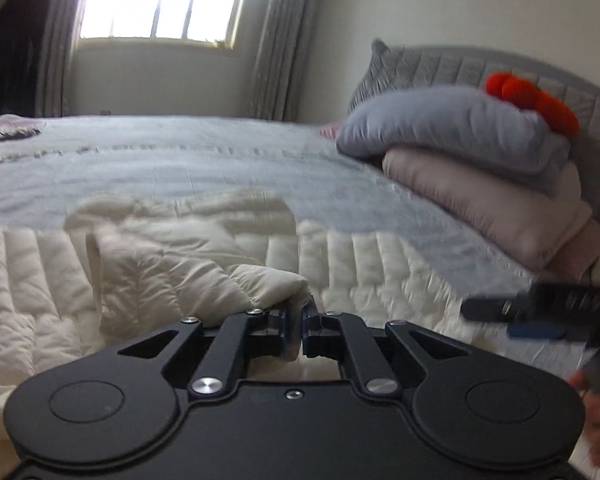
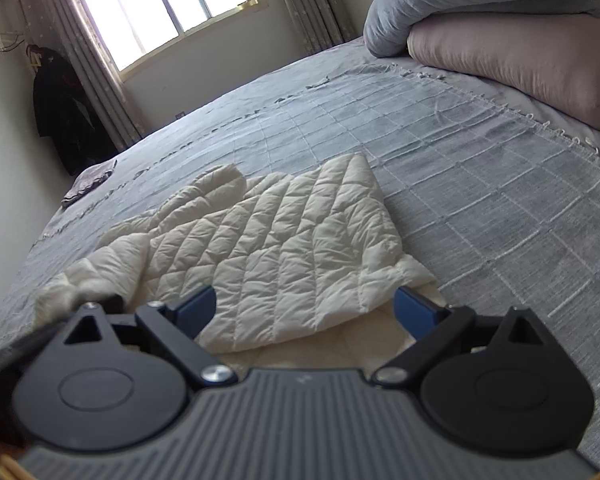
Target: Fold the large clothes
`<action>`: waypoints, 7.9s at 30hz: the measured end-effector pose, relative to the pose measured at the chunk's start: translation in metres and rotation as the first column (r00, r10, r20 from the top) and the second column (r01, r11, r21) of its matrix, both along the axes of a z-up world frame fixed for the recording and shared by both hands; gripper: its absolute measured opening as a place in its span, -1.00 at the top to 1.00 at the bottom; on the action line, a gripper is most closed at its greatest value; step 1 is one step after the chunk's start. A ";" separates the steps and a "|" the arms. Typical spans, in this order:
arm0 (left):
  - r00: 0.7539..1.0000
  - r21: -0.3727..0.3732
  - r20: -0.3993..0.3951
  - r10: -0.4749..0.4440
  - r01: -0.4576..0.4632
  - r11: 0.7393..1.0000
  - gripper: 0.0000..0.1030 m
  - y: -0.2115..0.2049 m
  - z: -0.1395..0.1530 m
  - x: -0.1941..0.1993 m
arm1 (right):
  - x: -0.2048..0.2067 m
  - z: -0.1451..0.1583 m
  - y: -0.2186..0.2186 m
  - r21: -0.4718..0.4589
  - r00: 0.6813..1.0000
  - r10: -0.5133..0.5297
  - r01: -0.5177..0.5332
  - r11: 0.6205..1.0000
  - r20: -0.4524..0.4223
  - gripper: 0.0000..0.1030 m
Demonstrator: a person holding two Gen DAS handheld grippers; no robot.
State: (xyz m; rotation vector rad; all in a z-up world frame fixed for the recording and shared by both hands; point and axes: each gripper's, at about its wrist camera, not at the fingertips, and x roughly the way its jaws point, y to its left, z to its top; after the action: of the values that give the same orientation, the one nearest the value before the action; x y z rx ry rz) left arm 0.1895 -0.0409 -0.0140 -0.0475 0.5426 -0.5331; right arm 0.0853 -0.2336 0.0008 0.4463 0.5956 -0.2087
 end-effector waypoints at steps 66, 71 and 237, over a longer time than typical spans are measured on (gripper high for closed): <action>0.887 -0.058 -0.023 0.461 -0.461 0.885 -0.08 0.199 -0.012 -0.012 | 0.074 -0.039 0.033 0.141 0.985 0.154 -0.164 0.976 0.084 0.75; 0.922 -0.173 0.008 0.386 -0.379 0.909 -0.07 0.194 -0.007 -0.009 | 0.040 0.004 0.055 -0.091 0.983 0.113 -0.100 0.991 0.143 0.87; 0.902 0.124 0.125 0.414 -0.428 0.895 -1.00 0.106 0.025 -0.028 | 0.005 0.000 0.009 -0.294 0.992 0.089 -0.059 0.954 0.087 -0.95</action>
State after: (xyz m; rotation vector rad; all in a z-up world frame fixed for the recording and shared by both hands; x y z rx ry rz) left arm 0.1616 0.0647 0.0113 0.0033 0.4592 -0.0671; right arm 0.0904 -0.2247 0.0009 0.1474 0.4739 -0.1977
